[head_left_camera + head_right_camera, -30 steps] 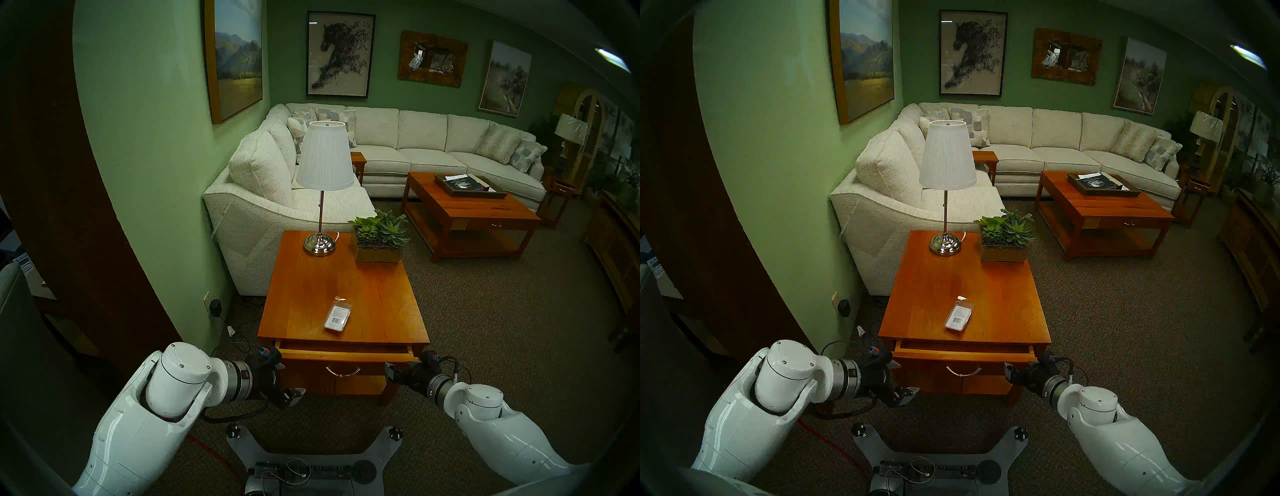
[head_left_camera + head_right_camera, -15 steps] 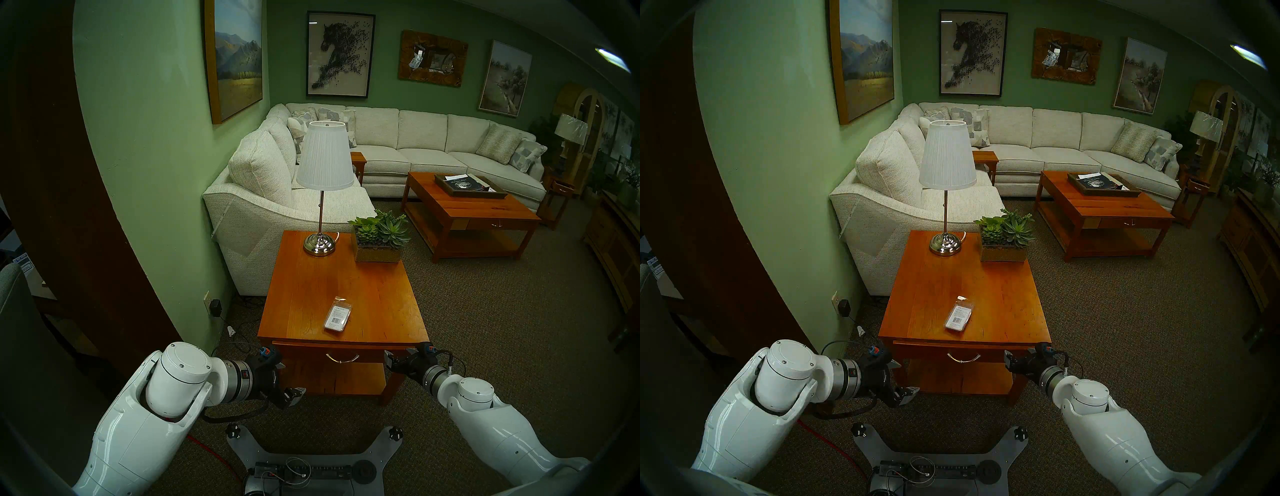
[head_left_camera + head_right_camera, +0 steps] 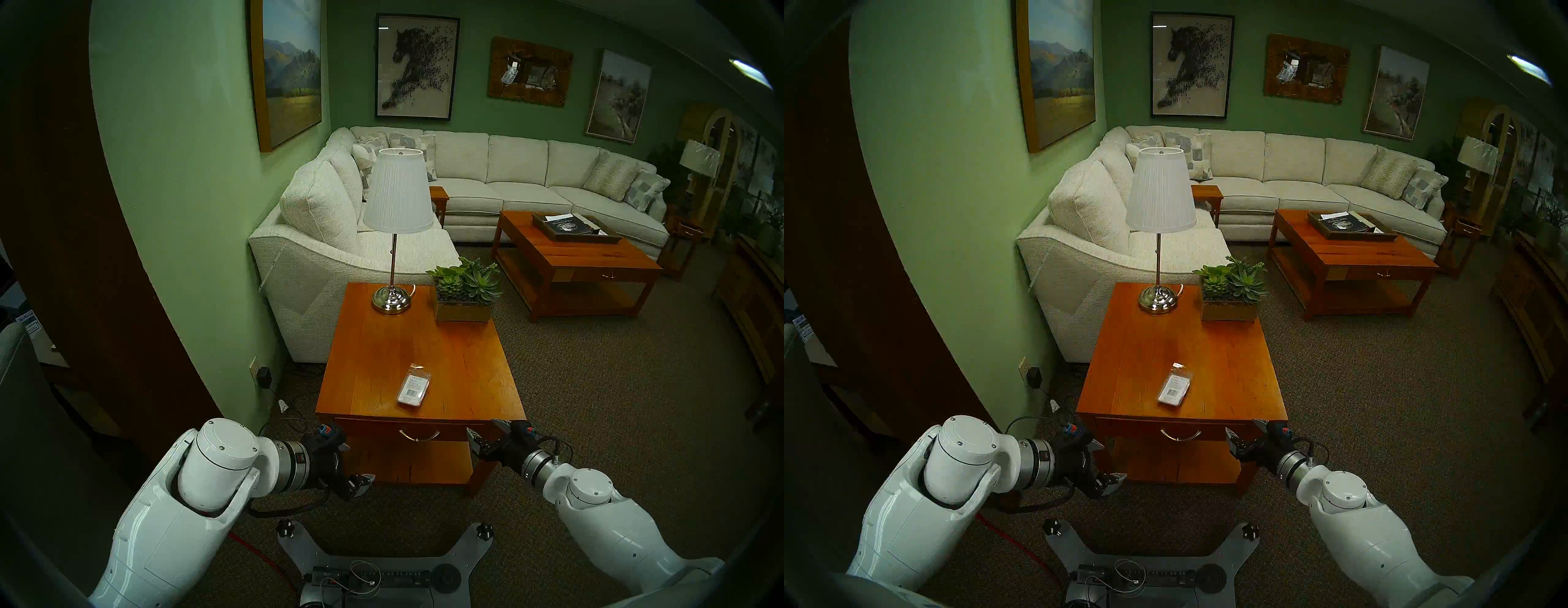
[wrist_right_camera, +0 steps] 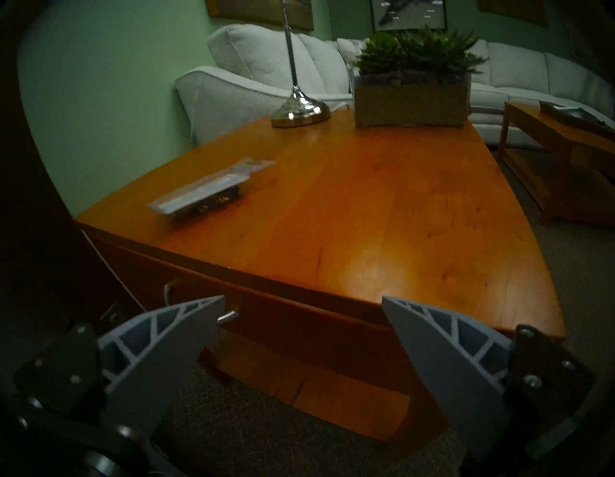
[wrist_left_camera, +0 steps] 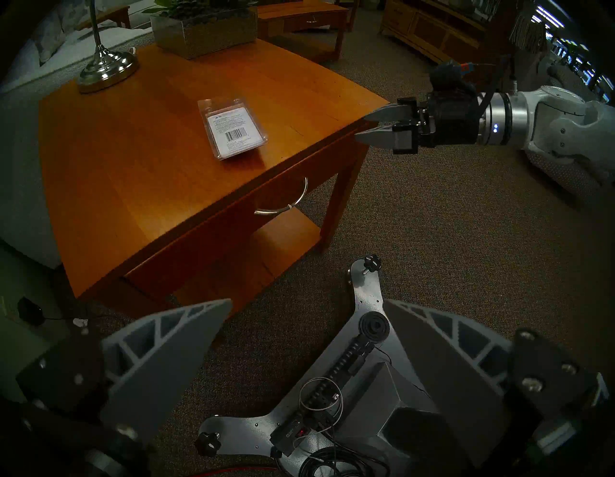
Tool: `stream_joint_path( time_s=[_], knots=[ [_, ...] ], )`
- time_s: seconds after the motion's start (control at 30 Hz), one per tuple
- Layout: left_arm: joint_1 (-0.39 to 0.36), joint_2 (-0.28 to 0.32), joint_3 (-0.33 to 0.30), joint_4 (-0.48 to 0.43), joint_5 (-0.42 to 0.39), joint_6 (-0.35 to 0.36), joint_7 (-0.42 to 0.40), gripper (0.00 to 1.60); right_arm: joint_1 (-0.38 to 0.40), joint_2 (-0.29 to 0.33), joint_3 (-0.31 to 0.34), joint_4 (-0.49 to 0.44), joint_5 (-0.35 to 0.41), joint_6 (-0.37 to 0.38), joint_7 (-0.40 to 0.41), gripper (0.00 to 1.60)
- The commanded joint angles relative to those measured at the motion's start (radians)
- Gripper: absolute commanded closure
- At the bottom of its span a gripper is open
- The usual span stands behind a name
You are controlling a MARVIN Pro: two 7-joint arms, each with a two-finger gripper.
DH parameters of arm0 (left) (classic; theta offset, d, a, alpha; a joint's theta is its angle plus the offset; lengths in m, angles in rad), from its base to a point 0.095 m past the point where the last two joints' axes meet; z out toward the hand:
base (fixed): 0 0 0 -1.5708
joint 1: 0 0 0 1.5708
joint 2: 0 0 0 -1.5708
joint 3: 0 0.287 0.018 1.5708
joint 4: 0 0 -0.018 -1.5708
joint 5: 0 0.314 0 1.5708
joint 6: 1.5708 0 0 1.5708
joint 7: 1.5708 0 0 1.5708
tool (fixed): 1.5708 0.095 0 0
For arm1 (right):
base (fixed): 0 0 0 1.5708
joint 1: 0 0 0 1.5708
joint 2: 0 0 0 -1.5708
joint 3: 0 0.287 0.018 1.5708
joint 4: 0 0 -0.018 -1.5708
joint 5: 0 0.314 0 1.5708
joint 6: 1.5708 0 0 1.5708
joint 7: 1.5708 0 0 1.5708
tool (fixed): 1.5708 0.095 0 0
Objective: Open the drawer, take out the contents and close the drawer
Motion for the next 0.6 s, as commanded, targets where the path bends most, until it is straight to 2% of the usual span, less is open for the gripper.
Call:
stream_joint_path(
  time_s=[0.0,0.13,0.27,0.33,0.57],
  knots=[
    [-0.013,0.001,-0.004,-0.024,0.001,-0.005,0.001,0.00,-0.109,0.079,0.008,-0.091,0.031,-0.061,0.045,0.00],
    [-0.013,0.000,-0.004,-0.021,0.000,-0.005,0.000,0.00,-0.158,0.108,0.025,-0.142,0.040,-0.088,0.053,0.00],
    [-0.013,0.000,-0.004,-0.019,0.000,-0.005,0.000,0.00,-0.234,0.132,0.061,-0.206,0.040,-0.159,0.070,0.00],
    [-0.013,0.000,-0.004,-0.018,0.000,-0.005,0.000,0.00,-0.233,0.130,0.063,-0.201,0.037,-0.174,0.073,0.00],
    [-0.014,0.000,-0.004,-0.019,0.000,-0.005,0.000,0.00,-0.330,0.146,0.116,-0.302,0.037,-0.289,0.070,0.00]
  ],
)
